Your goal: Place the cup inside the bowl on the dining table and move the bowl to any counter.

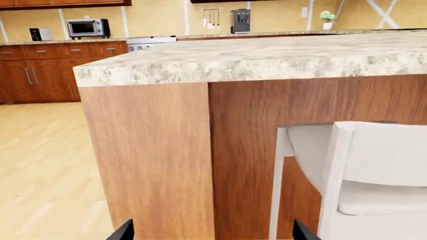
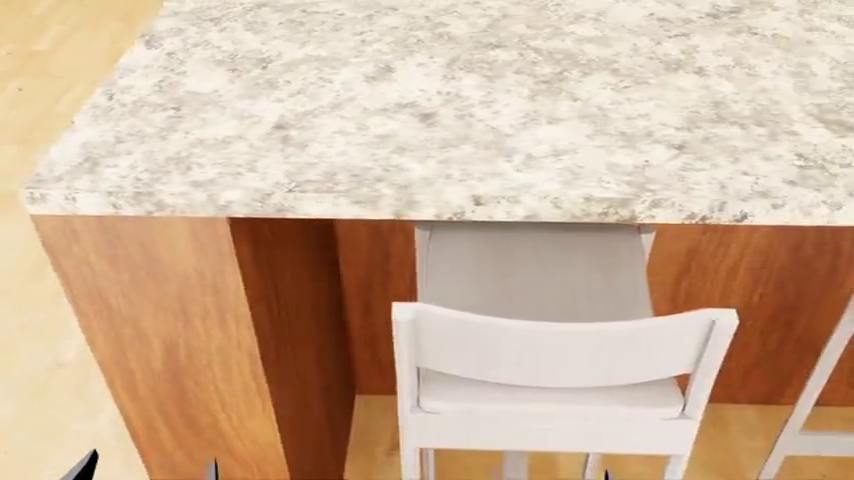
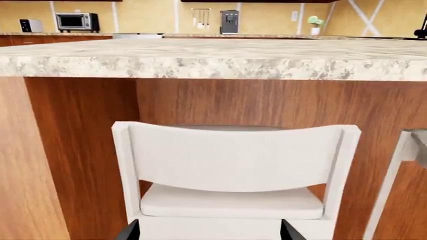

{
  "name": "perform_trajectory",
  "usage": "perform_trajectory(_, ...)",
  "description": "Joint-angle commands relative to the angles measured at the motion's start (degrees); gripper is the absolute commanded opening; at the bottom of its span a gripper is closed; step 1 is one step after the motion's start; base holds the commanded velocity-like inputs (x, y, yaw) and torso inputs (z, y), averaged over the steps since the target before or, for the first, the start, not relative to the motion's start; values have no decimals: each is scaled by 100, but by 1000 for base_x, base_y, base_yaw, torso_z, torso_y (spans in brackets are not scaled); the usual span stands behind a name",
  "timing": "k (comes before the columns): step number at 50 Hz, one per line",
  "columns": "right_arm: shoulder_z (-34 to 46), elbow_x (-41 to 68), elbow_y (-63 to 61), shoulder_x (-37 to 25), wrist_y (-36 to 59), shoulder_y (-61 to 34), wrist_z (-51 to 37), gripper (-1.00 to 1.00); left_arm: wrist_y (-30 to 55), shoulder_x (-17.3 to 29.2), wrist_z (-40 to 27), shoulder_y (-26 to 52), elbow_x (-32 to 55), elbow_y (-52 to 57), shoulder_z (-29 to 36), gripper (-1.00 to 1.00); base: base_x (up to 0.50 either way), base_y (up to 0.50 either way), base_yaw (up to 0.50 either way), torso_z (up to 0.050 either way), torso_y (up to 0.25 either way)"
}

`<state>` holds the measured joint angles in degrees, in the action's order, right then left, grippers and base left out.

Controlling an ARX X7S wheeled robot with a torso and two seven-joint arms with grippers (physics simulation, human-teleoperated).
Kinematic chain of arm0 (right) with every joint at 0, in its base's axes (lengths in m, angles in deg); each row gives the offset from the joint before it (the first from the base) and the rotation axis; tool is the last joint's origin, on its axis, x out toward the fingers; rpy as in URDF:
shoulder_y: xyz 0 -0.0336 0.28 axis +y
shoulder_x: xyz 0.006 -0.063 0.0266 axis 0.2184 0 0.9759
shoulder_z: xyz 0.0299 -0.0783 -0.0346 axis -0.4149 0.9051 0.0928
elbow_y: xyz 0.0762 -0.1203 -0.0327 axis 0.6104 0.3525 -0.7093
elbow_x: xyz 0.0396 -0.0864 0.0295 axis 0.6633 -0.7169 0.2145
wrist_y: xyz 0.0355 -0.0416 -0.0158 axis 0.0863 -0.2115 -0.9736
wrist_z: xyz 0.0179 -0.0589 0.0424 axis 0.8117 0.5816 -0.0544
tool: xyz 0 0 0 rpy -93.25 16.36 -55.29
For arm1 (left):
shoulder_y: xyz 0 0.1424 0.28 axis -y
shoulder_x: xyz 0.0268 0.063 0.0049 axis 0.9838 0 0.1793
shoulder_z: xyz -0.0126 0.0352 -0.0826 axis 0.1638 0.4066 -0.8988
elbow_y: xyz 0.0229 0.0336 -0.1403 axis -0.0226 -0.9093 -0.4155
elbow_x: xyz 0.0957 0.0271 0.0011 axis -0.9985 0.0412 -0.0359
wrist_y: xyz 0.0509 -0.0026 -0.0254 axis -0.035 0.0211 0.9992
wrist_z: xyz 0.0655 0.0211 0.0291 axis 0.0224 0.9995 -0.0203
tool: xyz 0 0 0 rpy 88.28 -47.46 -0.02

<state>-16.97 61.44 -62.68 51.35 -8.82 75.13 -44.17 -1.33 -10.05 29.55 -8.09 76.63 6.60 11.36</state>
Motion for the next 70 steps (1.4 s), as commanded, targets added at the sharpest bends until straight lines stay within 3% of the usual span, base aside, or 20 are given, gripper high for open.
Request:
perform_trajectory(1, 21, 21, 0, -16, -2, -7, -28, 100, -10, 21, -19, 9, 21, -7, 28, 100, 0, -500, 0, 0, 0)
perform_trajectory(70, 160, 125, 12, -124, -3, -45, -202, 100, -26, 121, -151, 70, 96, -12, 197, 100, 7, -500, 0, 0, 0)
